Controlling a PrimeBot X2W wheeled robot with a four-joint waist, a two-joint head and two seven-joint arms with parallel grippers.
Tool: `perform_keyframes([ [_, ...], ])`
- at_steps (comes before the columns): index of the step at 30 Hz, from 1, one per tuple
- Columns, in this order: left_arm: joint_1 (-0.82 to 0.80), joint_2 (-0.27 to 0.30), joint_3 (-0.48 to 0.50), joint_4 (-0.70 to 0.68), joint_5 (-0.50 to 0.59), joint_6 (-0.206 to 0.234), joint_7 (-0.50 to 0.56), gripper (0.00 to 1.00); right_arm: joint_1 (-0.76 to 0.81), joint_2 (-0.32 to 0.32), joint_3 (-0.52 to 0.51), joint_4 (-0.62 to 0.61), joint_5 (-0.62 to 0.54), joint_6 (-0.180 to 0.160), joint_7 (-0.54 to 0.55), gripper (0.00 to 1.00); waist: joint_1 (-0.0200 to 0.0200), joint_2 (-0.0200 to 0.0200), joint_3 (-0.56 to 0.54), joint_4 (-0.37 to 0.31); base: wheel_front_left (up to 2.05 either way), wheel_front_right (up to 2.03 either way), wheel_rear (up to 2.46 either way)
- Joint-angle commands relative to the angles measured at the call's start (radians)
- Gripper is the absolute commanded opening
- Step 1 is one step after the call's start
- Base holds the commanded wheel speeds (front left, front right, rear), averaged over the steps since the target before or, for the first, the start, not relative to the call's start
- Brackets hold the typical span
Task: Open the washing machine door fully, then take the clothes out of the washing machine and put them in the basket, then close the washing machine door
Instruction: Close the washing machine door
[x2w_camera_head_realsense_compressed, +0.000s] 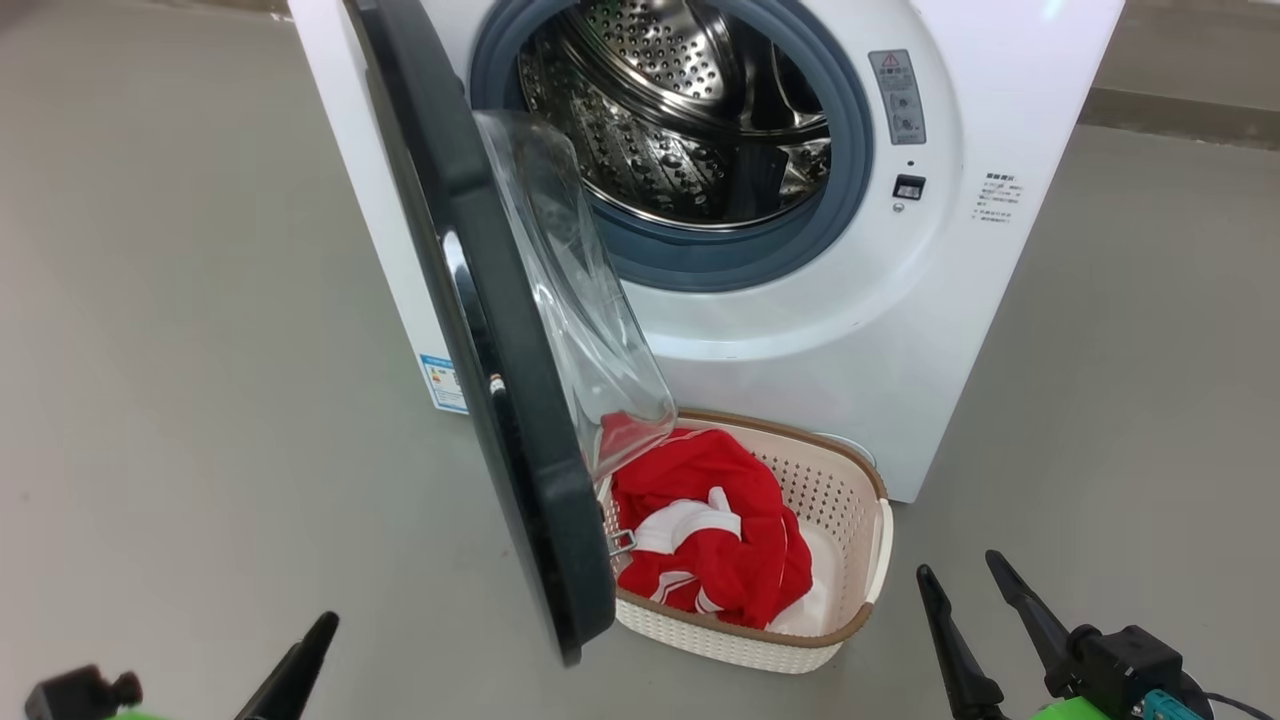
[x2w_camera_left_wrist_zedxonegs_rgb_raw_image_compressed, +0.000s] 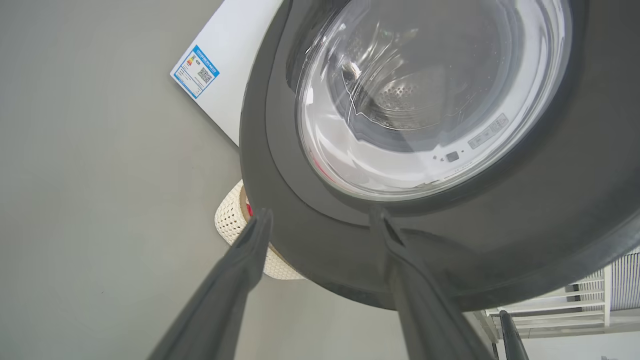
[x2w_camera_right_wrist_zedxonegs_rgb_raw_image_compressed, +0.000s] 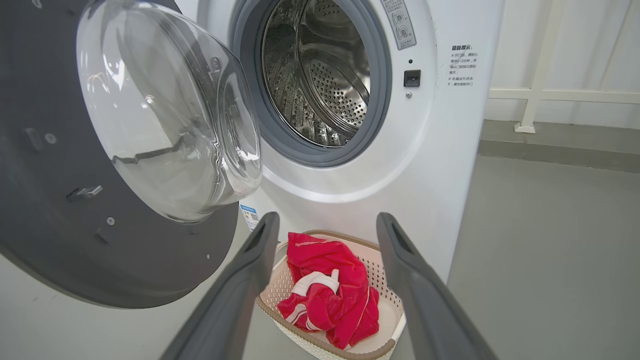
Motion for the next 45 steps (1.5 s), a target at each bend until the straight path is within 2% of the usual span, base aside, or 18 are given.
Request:
perform_keyframes([
  [1,-0.02,0.021,0.038,-0.008,-0.006,-0.007,-0.029,1.0,-0.02,-0.012,0.026,-0.018,0.008,0.005,-0.006,1.0,0.0,0.0,-0.003,0.003,0.0,0.0,0.0],
  [5,-0.006,0.009,0.025,0.024,-0.003,-0.007,-0.116,1.0,-0.022,-0.014,0.025,-0.014,0.011,0.005,-0.006,1.0,0.0,0.0,-0.007,0.005,0.0,0.0,0.0],
  [13,0.009,0.028,-0.112,0.096,0.137,-0.007,-0.341,1.0,-0.03,-0.017,0.028,-0.011,0.013,0.005,-0.006,1.0,0.0,0.0,-0.011,0.009,0.0,0.0,0.0],
  [18,0.001,0.011,-0.133,0.15,0.232,-0.007,-0.392,1.0,-0.037,-0.018,0.017,-0.012,0.015,0.005,-0.006,1.0,0.0,0.0,-0.013,0.01,0.0,0.0,0.0],
  [23,0.016,-0.06,0.005,0.143,0.423,-0.007,-0.394,1.0,-0.038,-0.016,-0.003,-0.017,0.014,0.005,-0.006,1.0,0.0,0.0,-0.016,0.013,0.0,0.0,0.0],
  [25,0.024,-0.081,0.038,0.133,0.465,-0.007,-0.394,1.0,-0.038,-0.016,-0.007,-0.017,0.014,0.005,-0.006,1.0,0.0,0.0,-0.016,0.013,0.0,0.0,0.0],
  [30,0.067,-0.161,0.157,0.067,0.739,-0.007,-0.394,1.0,-0.04,-0.011,-0.021,-0.019,0.015,0.005,-0.006,1.0,0.0,0.0,-0.018,0.01,0.0,0.0,0.0],
  [35,0.106,-0.235,0.227,-0.003,0.961,-0.007,-0.394,1.0,-0.04,-0.007,-0.028,-0.02,0.018,0.005,-0.006,1.0,0.0,0.0,-0.02,0.006,0.0,0.0,0.0],
  [40,0.134,-0.288,0.284,-0.06,1.138,-0.007,-0.394,1.0,-0.035,-0.004,-0.028,-0.021,0.02,0.005,-0.006,1.0,0.0,0.0,-0.022,0.005,0.0,0.0,0.0],
  [45,0.154,-0.326,0.32,-0.089,1.225,-0.007,-0.394,1.0,-0.019,-0.002,-0.029,-0.018,0.023,0.005,-0.006,1.0,0.0,0.0,-0.026,0.006,0.0,0.0,0.0],
])
